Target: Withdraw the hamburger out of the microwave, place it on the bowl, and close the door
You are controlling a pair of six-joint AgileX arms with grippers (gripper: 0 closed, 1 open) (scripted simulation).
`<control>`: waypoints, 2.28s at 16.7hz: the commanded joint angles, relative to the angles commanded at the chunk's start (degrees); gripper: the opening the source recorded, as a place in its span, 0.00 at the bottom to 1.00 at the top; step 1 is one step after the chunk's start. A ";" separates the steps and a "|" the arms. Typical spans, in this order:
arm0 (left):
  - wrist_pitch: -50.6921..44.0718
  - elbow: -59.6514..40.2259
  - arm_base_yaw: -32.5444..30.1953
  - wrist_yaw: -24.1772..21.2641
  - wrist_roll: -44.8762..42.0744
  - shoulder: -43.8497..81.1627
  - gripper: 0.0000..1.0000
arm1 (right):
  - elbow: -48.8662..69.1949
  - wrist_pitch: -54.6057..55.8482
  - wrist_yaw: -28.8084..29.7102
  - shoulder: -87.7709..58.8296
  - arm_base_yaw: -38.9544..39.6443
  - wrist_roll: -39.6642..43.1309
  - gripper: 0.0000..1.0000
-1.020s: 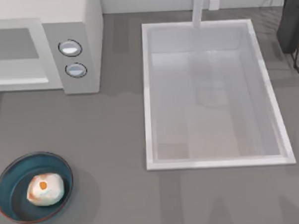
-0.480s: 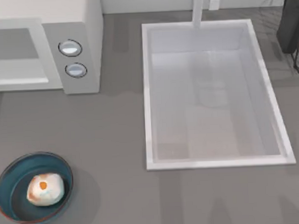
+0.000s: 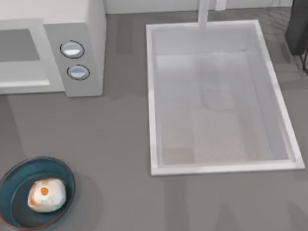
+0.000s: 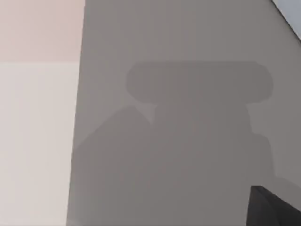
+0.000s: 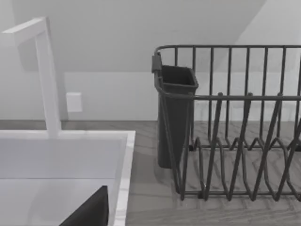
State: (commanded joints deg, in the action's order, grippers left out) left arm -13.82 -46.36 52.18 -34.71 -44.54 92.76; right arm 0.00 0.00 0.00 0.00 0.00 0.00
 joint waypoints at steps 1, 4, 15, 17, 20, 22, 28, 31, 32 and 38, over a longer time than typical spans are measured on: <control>1.16 2.42 -1.15 0.56 1.27 -2.01 0.00 | 0.00 0.00 0.00 0.00 0.00 0.00 1.00; 3.20 6.03 -3.21 1.59 3.54 -5.41 0.00 | 0.00 0.00 0.00 0.00 0.00 0.00 1.00; 6.37 15.38 -15.28 8.46 14.52 -16.76 0.00 | 0.00 0.00 0.00 0.00 0.00 0.00 1.00; 7.63 19.06 -19.75 11.14 18.80 -21.09 0.00 | 0.00 0.00 0.00 0.00 0.00 0.00 1.00; 8.40 21.15 -21.90 12.79 20.92 -23.20 0.00 | 0.00 0.00 0.00 0.00 0.00 0.00 1.00; 8.40 21.15 -21.90 12.79 20.92 -23.20 0.00 | 0.00 0.00 0.00 0.00 0.00 0.00 1.00; 8.44 22.26 -28.17 17.41 26.26 -24.88 0.00 | 0.00 0.00 0.00 0.00 0.00 0.00 1.00; 8.67 23.98 -38.62 23.61 33.06 -27.73 0.00 | 0.00 0.00 0.00 0.00 0.00 0.00 1.00; 8.76 24.61 -42.29 25.81 35.51 -28.80 0.00 | 0.00 0.00 0.00 0.00 0.00 0.00 1.00; 9.10 26.97 -52.42 33.62 44.02 -32.96 0.00 | 0.00 0.00 0.00 0.00 0.00 0.00 1.00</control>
State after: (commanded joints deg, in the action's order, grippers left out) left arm -4.71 -19.39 -0.24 -1.09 -0.53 59.79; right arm 0.00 0.00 0.00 0.00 0.00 0.00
